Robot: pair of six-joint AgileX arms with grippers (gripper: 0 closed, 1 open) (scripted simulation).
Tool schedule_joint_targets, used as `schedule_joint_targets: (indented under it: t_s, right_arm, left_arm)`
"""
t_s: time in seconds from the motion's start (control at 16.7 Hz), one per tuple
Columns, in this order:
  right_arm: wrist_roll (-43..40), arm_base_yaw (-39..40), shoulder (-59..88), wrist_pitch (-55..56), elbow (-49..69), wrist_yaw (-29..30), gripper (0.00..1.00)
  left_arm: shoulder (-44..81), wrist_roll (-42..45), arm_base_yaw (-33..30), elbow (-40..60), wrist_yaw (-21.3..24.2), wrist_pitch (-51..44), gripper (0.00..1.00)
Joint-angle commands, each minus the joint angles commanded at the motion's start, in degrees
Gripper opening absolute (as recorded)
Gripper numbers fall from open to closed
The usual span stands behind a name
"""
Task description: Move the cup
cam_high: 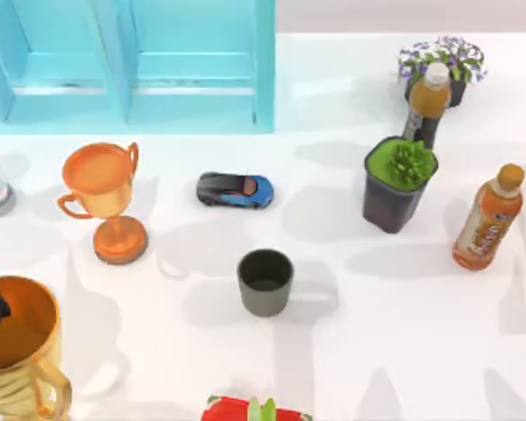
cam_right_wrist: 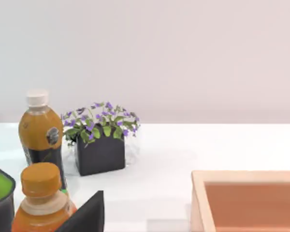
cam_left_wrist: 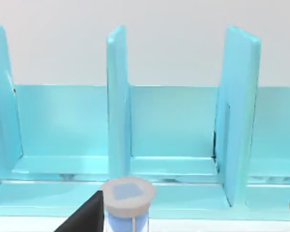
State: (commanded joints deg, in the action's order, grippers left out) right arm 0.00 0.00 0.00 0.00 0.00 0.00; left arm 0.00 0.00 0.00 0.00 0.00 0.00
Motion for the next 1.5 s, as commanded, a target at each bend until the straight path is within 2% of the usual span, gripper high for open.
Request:
schedule_joint_targets:
  t_s: [0.3, 0.48, 0.78, 1.14, 1.5]
  right_arm:
    - [0.0, 0.0, 0.0, 0.0, 0.0, 0.0, 1.0]
    - [0.0, 0.0, 0.0, 0.0, 0.0, 0.0, 1.0]
    - [0.0, 0.0, 0.0, 0.0, 0.0, 0.0, 1.0]
    - [0.0, 0.0, 0.0, 0.0, 0.0, 0.0, 1.0]
    - [0.0, 0.0, 0.0, 0.0, 0.0, 0.0, 1.0]
  left_arm:
    - [2.13, 0.01, -0.5, 5.39, -0.36, -2.39, 1.0]
    - [9.16, -0.05, -2.18, 14.18, -1.12, -8.54, 1.0]
    - [28.42, -2.1, -7.13, 40.02, -2.82, -24.11, 1.0]
    - [60.25, -9.69, -17.13, 75.24, -3.89, -47.22, 1.0]
    - [91.94, -22.88, -29.47, 97.02, -2.88, -66.63, 1.0]
